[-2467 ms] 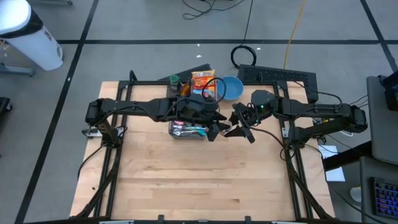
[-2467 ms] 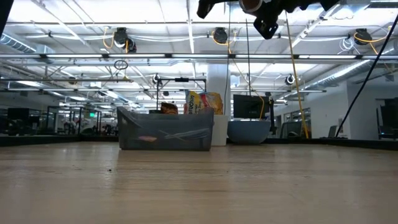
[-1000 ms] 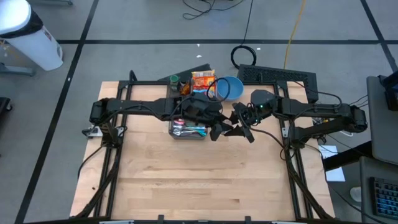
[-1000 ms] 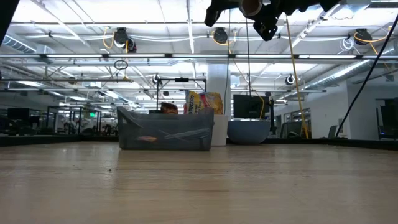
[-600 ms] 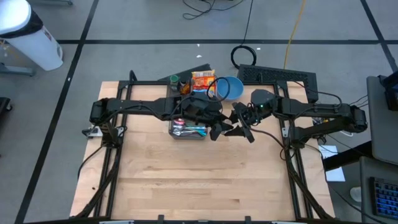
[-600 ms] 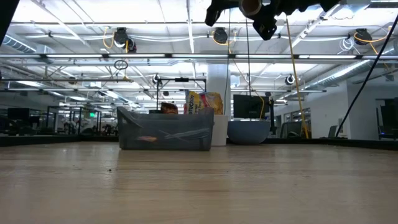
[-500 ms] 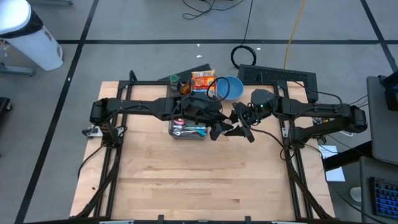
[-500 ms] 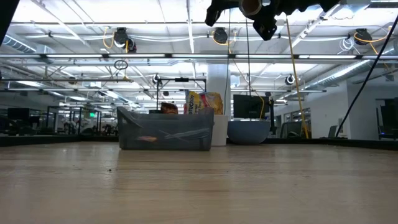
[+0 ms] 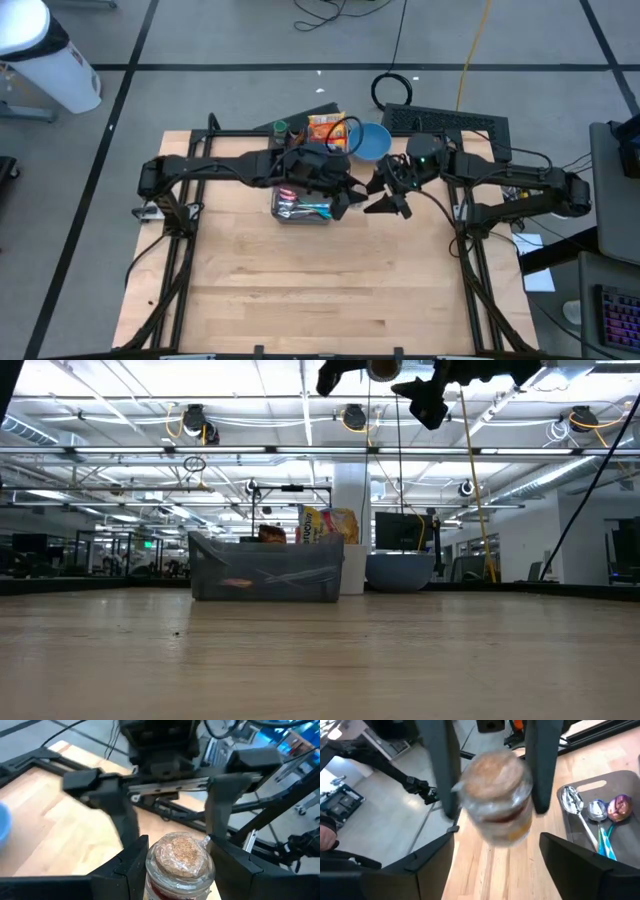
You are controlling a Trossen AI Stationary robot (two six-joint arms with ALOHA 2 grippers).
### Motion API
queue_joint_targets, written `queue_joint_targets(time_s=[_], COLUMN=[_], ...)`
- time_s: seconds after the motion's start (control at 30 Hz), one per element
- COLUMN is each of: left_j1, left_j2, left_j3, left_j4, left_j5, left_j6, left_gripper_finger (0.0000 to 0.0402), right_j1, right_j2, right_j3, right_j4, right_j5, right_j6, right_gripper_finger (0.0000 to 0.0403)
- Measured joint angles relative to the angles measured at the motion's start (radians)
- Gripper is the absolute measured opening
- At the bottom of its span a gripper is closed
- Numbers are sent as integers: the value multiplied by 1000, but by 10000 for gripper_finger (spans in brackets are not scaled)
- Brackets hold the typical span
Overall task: Pick & Place Food Item
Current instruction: Put the brown seasoning bottle into the top black bin
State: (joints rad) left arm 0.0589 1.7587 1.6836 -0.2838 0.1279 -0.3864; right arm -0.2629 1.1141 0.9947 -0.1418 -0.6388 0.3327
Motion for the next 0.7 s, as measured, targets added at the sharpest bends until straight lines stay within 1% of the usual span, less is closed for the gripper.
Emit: queue_joint_targets(time_s=[0.13, 0.3, 0.53, 0.57, 0.7], left_j1=[18, 46, 85, 87, 84], left_j2=[-38, -132, -305, -328, -400], left_j3=[0, 0, 0, 0, 1], left_j4=[-47, -108, -292, -297, -355], left_j5=[-17, -79, -263, -287, -389], left_j6=[14, 51, 99, 104, 130], left_gripper_finger=[183, 183, 183, 183, 183], right_j1=[-25, -74, -146, -154, -176], right_j2=[-10, -21, -36, -39, -48], right_j3=[0, 0, -4, -10, -51], right_j4=[3, -4, -1, -1, -4], right_j5=[6, 10, 14, 19, 86], right_j6=[-10, -26, -31, -31, -31], right_gripper_finger=[302, 301, 294, 294, 293])
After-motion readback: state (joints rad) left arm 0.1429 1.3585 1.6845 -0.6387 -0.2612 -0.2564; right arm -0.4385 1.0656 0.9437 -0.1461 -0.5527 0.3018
